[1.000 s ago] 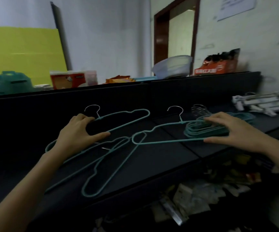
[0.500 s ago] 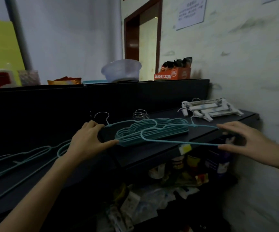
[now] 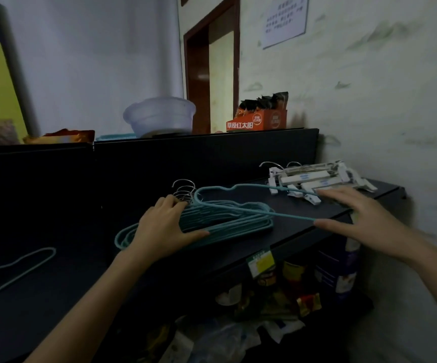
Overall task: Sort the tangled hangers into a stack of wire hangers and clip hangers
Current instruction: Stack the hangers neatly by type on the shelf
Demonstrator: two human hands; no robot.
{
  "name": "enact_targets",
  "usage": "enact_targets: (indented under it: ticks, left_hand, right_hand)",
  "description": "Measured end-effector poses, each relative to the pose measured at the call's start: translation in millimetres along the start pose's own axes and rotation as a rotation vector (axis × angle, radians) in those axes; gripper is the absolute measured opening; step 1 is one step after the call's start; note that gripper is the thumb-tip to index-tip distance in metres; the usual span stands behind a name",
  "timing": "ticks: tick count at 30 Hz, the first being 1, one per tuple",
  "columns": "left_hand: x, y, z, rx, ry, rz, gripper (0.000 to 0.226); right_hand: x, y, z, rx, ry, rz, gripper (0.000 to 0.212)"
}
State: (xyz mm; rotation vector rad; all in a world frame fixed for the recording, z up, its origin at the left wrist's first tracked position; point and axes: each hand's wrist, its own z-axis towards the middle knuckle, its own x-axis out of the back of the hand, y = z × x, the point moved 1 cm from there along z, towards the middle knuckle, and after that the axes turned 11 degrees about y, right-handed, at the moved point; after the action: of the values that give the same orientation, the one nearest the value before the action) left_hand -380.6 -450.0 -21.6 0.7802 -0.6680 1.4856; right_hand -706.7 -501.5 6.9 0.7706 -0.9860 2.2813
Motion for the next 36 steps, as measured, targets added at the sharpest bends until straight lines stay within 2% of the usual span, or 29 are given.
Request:
enact_targets:
  ticks: [8,11,13,16,25,31,36]
  left_hand:
    - [-21,7,17,0.011,-0.058,0.005,0.087]
    - [-26,8,16,0.015,-0.042,-0.016,0.107]
    - [-22,8,13,0.031,-0.053,0.0,0.124]
    - [-10,1,7,0.128,-0.095,0.008,0.132]
    - [45,-65,-44,0.334,-0.131,0.0,0.103]
    - [63,-70,-76,0.487,0.006,0.159,0.046]
    - [69,-56,-96,0.574,0.042,0.27,0.042]
  right_hand:
    - [-34,10,59,0.095,-0.144,0.066,0.087]
    - [-50,15,74,0.147,-0.199,0.082,0.096]
    - [-63,16,81,0.175,-0.231,0.088,0.096]
    - [-76,11,90,0.203,-0.275,0.112,0.092]
    - [-115,-22,107,0.346,-0.385,0.135,0.094]
    - [-138,-29,103,0.47,-0.431,0.047,0.106]
    - [-141,-31,101,0.513,-0.411,-0.029,0.08]
